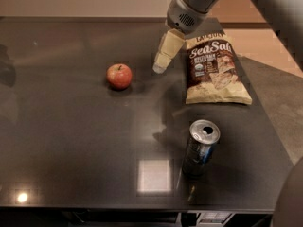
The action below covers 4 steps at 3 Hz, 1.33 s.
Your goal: Move apple near brown chip bag
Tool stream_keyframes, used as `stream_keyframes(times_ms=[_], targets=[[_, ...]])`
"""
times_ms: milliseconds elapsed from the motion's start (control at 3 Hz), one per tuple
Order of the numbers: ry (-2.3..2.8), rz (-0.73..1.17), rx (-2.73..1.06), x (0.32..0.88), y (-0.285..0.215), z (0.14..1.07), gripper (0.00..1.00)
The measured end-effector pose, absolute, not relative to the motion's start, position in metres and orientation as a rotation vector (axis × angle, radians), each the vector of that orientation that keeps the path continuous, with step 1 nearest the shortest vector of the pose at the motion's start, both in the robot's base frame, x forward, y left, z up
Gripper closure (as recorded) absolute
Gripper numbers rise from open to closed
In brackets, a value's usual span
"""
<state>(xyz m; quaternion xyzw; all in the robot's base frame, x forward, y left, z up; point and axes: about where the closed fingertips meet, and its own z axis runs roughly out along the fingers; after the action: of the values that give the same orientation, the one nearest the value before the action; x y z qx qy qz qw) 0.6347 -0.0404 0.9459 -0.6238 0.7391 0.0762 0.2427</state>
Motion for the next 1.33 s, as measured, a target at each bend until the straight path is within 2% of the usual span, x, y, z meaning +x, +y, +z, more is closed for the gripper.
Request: stream_keyframes(times_ms=[667,1333], targets=[[2.023,0.296,-1.697,0.671,0.017,0.904,0.00],[2.043,0.296,-1.749,0.688,0.042,0.875,0.00]])
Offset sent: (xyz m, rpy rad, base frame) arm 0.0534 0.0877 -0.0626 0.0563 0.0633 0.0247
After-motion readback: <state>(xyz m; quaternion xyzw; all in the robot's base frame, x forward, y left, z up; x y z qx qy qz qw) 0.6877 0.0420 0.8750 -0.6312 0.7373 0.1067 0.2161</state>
